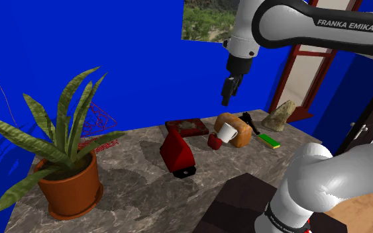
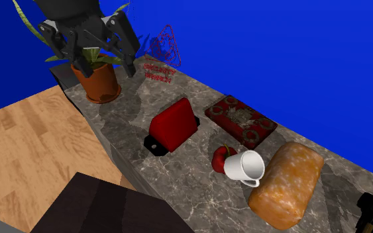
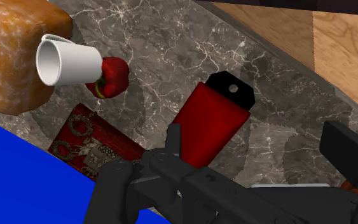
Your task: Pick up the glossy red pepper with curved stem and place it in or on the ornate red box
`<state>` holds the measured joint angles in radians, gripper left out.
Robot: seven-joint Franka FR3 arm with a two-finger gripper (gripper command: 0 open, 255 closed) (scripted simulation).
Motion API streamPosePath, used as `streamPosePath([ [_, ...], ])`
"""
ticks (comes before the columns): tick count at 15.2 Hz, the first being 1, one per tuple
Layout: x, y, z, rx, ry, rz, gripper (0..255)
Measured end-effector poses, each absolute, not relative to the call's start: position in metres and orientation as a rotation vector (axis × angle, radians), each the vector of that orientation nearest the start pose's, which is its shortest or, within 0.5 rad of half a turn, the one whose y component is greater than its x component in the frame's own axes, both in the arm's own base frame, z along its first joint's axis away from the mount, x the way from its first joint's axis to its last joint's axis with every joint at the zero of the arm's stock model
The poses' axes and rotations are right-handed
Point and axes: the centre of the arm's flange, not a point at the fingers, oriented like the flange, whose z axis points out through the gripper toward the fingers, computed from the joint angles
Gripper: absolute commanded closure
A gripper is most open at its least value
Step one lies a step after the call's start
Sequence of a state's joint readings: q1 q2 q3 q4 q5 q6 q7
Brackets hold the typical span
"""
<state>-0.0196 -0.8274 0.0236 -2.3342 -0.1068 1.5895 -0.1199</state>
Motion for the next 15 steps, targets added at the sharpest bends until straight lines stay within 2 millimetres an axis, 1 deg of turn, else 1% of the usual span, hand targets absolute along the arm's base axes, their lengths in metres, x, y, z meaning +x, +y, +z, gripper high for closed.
streamPosePath([
  [1,0.298,-0.007,0.616,-3.263,-0.187,-0.122,0],
  [3,0.300,-0.020,0.606,-3.256,-0.200,-0.118,0],
  [6,0.311,-0.050,0.582,-3.239,-0.231,-0.108,0],
  [12,0.330,-0.116,0.533,-3.202,-0.297,-0.089,0],
  [15,0.343,-0.141,0.507,-3.183,-0.331,-0.081,0],
])
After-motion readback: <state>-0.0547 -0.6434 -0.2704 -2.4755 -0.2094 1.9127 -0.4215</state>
